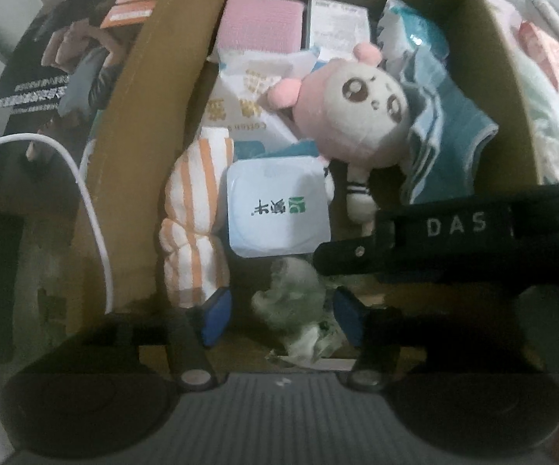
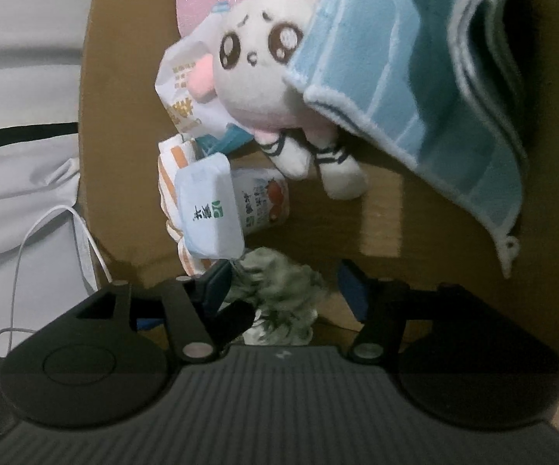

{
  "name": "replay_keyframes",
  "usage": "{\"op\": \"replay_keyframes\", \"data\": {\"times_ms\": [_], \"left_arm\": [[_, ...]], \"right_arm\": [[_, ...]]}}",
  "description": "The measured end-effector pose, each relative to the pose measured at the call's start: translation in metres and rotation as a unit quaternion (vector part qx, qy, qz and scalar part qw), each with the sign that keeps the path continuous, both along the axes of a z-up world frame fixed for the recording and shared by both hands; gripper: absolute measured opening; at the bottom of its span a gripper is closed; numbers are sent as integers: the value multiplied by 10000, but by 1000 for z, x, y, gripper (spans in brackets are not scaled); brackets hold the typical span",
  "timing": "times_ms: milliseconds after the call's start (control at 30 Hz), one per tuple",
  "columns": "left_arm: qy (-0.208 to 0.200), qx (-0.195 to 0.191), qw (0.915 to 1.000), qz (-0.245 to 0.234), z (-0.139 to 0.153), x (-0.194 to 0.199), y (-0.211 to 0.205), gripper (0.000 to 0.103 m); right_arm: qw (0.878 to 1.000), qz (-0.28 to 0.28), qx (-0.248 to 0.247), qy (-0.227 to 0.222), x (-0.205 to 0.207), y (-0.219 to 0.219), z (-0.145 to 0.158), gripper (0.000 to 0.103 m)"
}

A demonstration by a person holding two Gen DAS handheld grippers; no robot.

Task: Organize soft objects
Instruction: 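Lower the green scrunchie into the box and open the right tool, then reach the right tool back to the gold packet on the bed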

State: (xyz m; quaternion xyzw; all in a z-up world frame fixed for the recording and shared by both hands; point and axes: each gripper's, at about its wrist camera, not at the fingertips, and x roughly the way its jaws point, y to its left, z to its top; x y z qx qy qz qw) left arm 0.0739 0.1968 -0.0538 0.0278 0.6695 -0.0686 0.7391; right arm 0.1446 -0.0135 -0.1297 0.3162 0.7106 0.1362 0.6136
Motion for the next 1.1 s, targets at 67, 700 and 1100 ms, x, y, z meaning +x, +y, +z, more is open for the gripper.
{"op": "replay_keyframes", "data": {"times_ms": [67, 700, 1100], "left_arm": [[-73, -2, 10000, 24, 5, -2, 1, 59], [-1299, -241, 9909, -249, 70, 3, -66, 78], [-1699, -777, 9767, -1059, 67, 26, -243, 81]], "right_arm": [[10000, -10, -32, -83, 1, -4, 5, 61], [9851, -731, 1091, -1112, -6, -81, 64, 80], [9449, -2366, 415, -2224, -14, -312, 106, 88]]}}
